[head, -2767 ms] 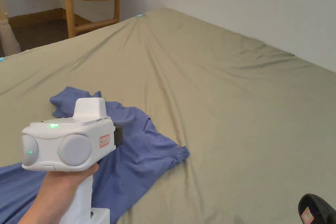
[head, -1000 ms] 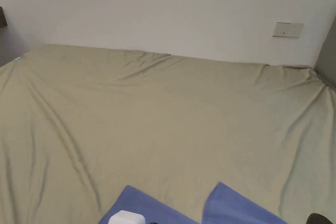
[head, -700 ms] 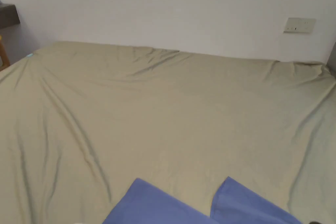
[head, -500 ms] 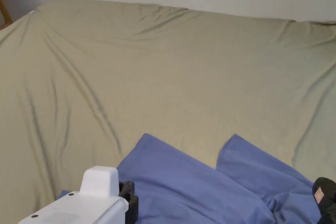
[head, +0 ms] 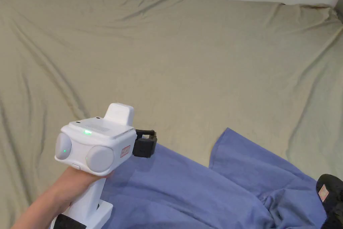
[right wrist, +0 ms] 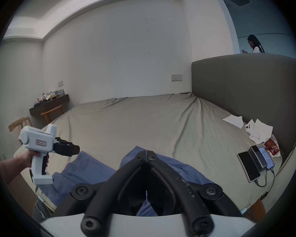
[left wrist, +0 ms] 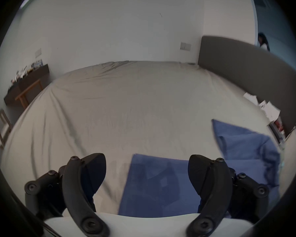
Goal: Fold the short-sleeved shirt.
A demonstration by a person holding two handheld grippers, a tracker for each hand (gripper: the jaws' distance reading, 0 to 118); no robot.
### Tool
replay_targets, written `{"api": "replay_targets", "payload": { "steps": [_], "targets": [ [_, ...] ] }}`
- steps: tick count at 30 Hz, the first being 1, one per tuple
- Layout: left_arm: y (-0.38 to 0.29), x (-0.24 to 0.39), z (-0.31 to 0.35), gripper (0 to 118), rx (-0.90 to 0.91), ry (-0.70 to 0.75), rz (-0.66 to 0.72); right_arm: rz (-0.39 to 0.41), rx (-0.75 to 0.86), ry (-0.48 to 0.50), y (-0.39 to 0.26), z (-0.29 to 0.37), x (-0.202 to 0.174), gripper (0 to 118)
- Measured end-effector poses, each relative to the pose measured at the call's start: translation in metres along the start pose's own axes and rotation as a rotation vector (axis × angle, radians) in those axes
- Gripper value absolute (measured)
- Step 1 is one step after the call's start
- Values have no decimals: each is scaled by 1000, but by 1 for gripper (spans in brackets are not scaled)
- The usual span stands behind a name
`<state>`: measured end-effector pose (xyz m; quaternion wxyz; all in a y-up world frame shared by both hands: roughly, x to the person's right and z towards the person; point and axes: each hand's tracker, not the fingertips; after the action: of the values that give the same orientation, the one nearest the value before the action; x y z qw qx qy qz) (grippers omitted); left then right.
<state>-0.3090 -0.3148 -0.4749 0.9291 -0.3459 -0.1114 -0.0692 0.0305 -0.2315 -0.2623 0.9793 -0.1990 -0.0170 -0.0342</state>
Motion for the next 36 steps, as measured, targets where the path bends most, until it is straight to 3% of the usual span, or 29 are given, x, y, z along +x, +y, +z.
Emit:
{"api": "replay_targets", "payload": {
  "steps": [5, 7, 9, 11, 12, 13, 14, 16, 20, 21, 23, 25, 26, 36],
  "targets": [
    [-7, 5, -45, 101, -180, -96, -27, -8, -32, -17, 3, -15, 0, 1],
    [-18, 10, -56, 95, -273, -103, -50, -15, -40, -8, 4, -18, -1, 1],
    [-23, 12, -37, 85, -120, -81, -3, -16, -44, 2, 4, -21, -4, 1],
    [-23, 14, -27, 73, -158, -127, 19, -8, -52, 11, 4, -26, -5, 1],
    [-23, 18, -21, 56, -148, -125, 4, -4, -60, 16, 3, -29, -5, 1],
    [-25, 22, -17, 24, -149, -154, -12, -2, -70, 23, 2, -33, -4, 1],
    [-26, 29, -13, 5, -151, -134, -19, 1, -85, 26, 0, -38, -3, 1],
    [-26, 30, -14, 5, -158, -107, -58, 10, -98, 25, -3, -45, 1, 1],
    [-22, 17, 4, 5, -134, -167, 110, 71, -122, -2, 1, -74, 29, 2],
    [-22, 14, 11, 5, -113, -167, 143, 93, -152, -13, 3, -86, 40, 7],
    [-21, 7, 26, 5, -78, -155, 184, 101, -203, -15, 4, -116, 61, 55],
    [-22, 1, 38, 5, -65, -160, 224, 96, -268, -11, 2, -146, 78, 85],
    [-22, -2, 42, 5, -66, -168, 237, 95, -316, -25, 0, -162, 85, 94],
    [-22, 0, 44, 5, -92, -141, 197, 126, -611, 31, -35, -249, 96, 92]
  ]
}}
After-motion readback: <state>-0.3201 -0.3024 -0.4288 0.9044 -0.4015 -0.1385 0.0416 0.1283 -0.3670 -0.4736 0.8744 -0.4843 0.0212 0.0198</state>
